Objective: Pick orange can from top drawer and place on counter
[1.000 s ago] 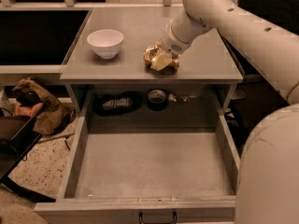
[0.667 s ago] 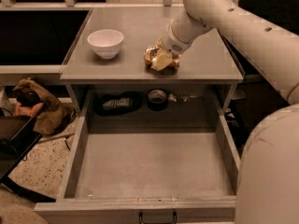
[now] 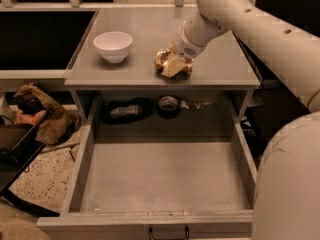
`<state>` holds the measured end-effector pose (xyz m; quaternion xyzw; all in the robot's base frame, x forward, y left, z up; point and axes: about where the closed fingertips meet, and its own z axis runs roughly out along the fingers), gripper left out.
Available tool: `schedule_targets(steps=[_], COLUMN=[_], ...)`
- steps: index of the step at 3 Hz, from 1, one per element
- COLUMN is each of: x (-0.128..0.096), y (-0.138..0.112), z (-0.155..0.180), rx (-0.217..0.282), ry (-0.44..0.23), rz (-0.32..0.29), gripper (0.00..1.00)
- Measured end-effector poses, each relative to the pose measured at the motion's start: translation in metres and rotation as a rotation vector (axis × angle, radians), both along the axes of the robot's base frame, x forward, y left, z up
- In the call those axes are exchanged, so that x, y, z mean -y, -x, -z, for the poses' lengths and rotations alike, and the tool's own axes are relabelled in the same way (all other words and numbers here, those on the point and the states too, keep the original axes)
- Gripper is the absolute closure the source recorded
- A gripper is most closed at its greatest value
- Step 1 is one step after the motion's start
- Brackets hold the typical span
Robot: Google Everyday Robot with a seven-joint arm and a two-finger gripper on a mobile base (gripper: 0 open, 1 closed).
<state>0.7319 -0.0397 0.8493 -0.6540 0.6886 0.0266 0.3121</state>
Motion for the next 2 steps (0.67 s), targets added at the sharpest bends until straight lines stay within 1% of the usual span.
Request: schedule_targets(steps=[1, 2], x=[0.0, 0.0], y=[0.0, 0.0], z=[0.0, 0.0001], rx=[0.0, 0.0], ry=[0.0, 0.0], rz=[0.0, 0.0], gripper=[0.0, 0.0])
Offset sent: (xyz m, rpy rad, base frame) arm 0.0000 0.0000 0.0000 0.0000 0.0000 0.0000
